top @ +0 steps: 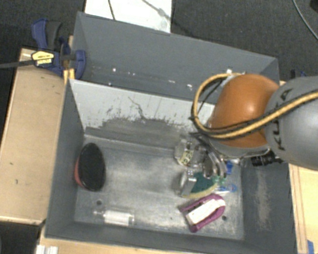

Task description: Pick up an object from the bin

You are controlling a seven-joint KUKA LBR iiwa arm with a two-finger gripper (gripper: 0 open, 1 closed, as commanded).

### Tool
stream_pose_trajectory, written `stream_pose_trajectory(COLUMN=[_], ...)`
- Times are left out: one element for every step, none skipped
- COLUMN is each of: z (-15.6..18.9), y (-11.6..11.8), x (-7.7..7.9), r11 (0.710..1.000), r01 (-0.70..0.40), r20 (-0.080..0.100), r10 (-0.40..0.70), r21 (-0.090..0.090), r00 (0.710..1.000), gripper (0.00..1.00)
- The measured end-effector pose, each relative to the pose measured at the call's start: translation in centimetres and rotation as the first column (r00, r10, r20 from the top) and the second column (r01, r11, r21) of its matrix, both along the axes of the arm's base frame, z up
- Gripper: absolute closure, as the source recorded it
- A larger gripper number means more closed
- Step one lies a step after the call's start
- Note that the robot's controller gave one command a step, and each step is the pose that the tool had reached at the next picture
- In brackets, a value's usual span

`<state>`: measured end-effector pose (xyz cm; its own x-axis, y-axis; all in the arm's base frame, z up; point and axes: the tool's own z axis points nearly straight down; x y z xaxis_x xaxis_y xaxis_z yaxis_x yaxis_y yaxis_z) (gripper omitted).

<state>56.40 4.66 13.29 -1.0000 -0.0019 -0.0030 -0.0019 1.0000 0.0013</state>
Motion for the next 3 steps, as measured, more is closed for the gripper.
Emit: stream_pose_trajectory(z=[-0.9,-5.7,-2.4], y=[-12.3,-11.0,-9.4], x=[-3.6,-2.7,-2.1], r11=[0.976,0.998,0.986], r01=[-0.219,-0.061,0.169], r20=[-0.003,0.012,0.005], r10=[0.219,0.061,-0.169], r21=[-0.004,-0.003,0.0], r00=[0.976,0.998,0.986], gripper=[0.0,0.0,0.0])
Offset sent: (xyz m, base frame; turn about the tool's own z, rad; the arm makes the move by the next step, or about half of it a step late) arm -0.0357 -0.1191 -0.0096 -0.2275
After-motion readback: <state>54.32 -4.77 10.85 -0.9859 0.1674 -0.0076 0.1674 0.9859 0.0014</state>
